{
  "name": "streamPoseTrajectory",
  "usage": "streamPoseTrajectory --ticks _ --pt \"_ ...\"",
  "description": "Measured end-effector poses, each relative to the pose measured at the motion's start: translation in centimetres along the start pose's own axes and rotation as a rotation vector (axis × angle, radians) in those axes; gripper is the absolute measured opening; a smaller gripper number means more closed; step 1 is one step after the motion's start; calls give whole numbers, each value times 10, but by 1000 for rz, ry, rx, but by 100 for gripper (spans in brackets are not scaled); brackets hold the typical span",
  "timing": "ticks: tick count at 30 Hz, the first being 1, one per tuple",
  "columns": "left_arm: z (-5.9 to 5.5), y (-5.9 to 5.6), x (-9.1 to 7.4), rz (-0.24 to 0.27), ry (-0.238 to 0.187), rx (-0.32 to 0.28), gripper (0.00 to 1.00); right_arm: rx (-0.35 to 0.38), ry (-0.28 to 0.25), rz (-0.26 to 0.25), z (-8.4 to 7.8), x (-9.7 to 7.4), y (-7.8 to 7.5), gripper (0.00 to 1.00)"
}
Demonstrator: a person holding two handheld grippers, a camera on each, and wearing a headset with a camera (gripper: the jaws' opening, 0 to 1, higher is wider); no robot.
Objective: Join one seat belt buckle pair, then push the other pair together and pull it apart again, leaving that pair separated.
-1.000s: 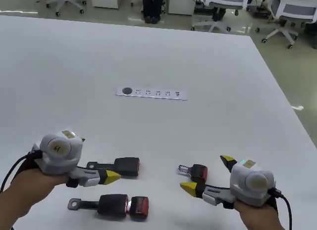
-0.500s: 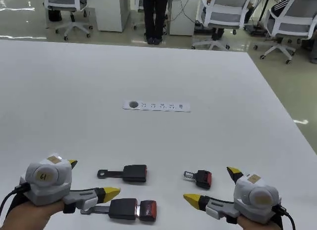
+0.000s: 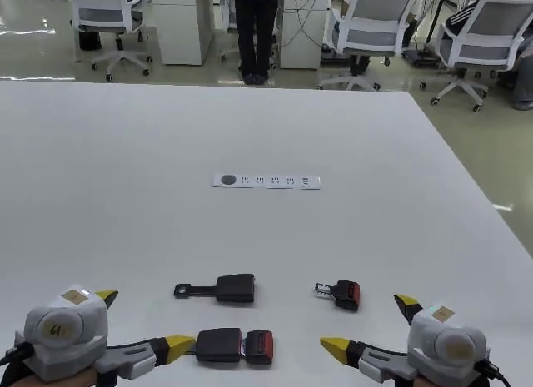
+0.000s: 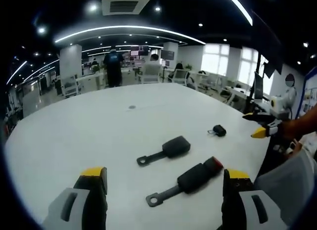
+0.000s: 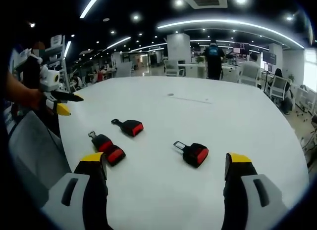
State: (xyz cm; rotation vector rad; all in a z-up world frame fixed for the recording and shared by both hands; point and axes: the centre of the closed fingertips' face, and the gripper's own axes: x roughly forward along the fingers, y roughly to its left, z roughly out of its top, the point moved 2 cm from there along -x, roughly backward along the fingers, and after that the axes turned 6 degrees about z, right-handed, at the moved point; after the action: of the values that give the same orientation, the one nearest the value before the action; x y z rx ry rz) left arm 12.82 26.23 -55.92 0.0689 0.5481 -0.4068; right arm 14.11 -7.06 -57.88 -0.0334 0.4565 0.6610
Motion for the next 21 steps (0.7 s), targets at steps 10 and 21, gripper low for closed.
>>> streamPoseTrajectory --ticks 10,21 --pt "-6 -2 -5 -13 4 9 100 -22 12 -22 -4 -14 -3 100" --pt "-15 0 -13 -9 23 8 97 -25 36 -33 -11 -24 -11 100"
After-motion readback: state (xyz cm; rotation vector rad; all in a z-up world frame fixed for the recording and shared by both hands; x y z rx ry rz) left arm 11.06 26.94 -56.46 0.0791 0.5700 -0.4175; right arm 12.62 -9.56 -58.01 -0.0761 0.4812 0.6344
